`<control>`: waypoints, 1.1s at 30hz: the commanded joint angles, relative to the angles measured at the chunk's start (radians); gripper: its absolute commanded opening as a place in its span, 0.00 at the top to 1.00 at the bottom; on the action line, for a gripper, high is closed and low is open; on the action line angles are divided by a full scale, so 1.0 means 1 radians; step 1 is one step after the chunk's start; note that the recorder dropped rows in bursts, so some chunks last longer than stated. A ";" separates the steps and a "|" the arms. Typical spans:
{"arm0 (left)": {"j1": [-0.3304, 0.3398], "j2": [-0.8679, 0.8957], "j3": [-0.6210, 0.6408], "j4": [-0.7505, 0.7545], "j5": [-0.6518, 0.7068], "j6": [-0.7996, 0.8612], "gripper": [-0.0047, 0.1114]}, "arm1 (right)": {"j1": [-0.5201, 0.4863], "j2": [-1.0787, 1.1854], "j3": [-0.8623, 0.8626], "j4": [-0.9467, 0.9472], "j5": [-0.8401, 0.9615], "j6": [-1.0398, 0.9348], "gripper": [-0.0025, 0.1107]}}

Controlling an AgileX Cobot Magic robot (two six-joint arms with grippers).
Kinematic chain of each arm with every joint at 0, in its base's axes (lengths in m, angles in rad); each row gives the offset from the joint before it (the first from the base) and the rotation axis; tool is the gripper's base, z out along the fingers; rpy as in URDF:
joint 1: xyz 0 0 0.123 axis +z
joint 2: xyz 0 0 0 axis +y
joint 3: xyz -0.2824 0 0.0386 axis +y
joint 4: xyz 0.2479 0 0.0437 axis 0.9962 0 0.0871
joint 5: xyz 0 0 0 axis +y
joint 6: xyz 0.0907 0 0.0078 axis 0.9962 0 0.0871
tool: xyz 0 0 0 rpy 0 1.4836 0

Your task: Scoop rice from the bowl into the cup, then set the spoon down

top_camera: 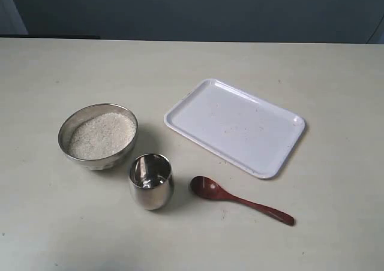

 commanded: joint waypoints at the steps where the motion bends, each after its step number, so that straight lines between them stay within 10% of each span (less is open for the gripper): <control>1: -0.005 -0.004 -0.002 0.001 -0.013 -0.006 0.96 | -0.004 -0.004 0.002 -0.003 -0.008 0.158 0.72; 13: -0.005 -0.004 -0.002 0.001 -0.013 -0.006 0.96 | 0.006 -0.004 -0.158 -0.186 0.151 0.173 0.72; 24: -0.005 -0.004 -0.002 0.001 -0.013 -0.006 0.96 | 0.154 0.072 -0.613 -1.278 0.303 0.032 0.72; 33: -0.005 -0.004 -0.002 0.001 -0.013 -0.006 0.96 | 0.259 0.445 -0.879 -1.162 0.737 -0.789 0.72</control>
